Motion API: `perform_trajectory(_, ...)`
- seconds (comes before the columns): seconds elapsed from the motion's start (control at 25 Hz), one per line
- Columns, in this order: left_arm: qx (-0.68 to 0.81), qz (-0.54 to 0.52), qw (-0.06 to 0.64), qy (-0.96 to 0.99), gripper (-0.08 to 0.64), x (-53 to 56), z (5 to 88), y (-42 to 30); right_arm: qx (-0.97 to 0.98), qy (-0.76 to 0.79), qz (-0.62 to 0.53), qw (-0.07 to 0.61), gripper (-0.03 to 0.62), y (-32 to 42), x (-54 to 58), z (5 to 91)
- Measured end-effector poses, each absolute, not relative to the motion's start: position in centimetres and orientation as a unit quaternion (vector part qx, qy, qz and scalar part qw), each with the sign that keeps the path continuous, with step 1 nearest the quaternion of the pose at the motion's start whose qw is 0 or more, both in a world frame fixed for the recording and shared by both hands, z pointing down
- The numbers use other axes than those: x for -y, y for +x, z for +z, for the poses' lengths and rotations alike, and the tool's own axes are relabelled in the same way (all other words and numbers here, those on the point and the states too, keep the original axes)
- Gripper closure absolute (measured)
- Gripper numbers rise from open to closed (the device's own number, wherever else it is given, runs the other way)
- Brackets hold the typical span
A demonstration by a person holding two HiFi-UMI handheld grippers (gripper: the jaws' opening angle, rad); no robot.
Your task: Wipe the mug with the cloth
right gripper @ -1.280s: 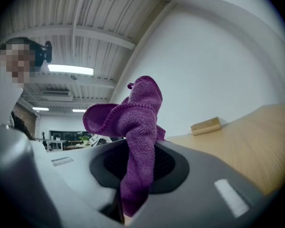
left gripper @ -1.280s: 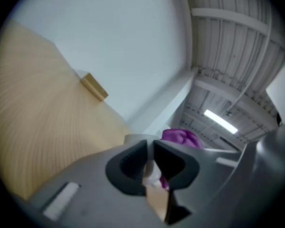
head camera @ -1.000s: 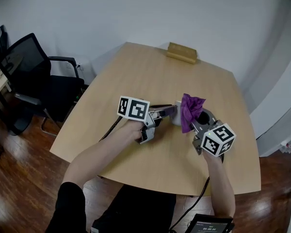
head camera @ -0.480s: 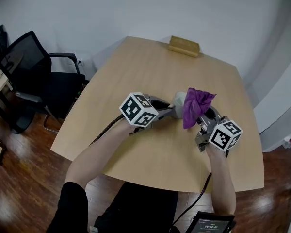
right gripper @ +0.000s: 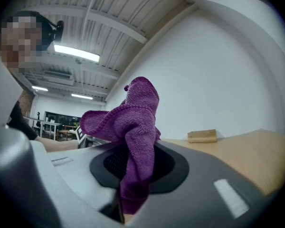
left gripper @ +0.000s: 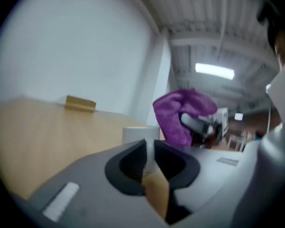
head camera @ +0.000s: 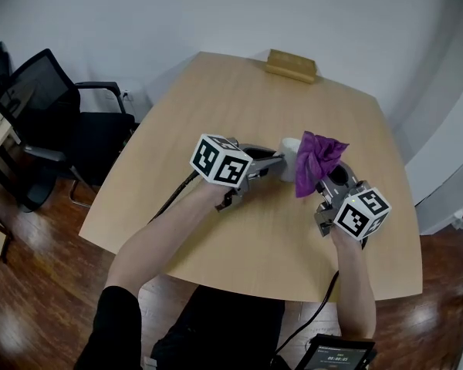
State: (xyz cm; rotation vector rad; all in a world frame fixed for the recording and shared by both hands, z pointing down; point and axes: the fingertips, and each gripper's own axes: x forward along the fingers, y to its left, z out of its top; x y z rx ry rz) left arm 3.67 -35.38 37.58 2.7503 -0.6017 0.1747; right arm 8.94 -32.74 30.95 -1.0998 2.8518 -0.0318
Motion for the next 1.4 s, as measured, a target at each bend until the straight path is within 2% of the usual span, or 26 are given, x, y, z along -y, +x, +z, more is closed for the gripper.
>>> perform_trajectory(0.12,0.147,-0.071,0.326,0.931,0.483,34.9,36.1,3.5,-0.929,-0.367,0.036,0.021,0.515,8.3,32.2,30.3)
perform_trajectory(0.2,0.134,-0.104,0.359,0.918,0.485,34.5,35.6,3.4,-0.926,-0.372,0.069,0.008,0.515,7.5,31.7,30.0)
perform_trajectory(0.28,0.136,-0.114,0.35,0.92,0.485,33.8,35.1,3.5,-0.918,-0.383,0.1,-0.003,0.515,6.9,31.5,29.7)
perform_trajectory(0.48,0.148,-0.115,0.265,0.946,0.485,32.5,33.1,4.6,-0.904,-0.411,0.117,-0.032,0.515,6.2,32.2,30.3)
perform_trajectory(0.64,0.136,-0.166,0.269,0.939,0.486,32.7,31.8,3.7,-0.919,-0.386,0.068,-0.033,0.517,5.7,31.8,31.7)
perform_trajectory(0.84,0.142,-0.202,0.271,0.93,0.491,33.9,31.1,1.8,-0.943,-0.319,-0.024,-0.09,0.517,3.8,31.0,35.8)
perform_trajectory(0.92,0.147,-0.201,0.267,0.931,0.492,34.0,31.3,1.5,-0.944,-0.322,-0.032,-0.065,0.517,4.8,30.9,34.6)
perform_trajectory(1.04,0.145,-0.177,0.242,0.943,0.492,33.0,31.6,2.6,-0.934,-0.352,0.017,0.06,0.517,7.7,30.3,28.7)
perform_trajectory(1.12,0.131,-0.161,0.225,0.952,0.492,32.1,31.6,3.7,-0.923,-0.366,0.046,0.105,0.517,8.6,30.2,26.5)
perform_trajectory(1.4,0.103,-0.201,0.212,0.951,0.492,30.9,29.1,3.1,-0.941,-0.335,-0.006,0.049,0.52,5.1,30.6,30.3)
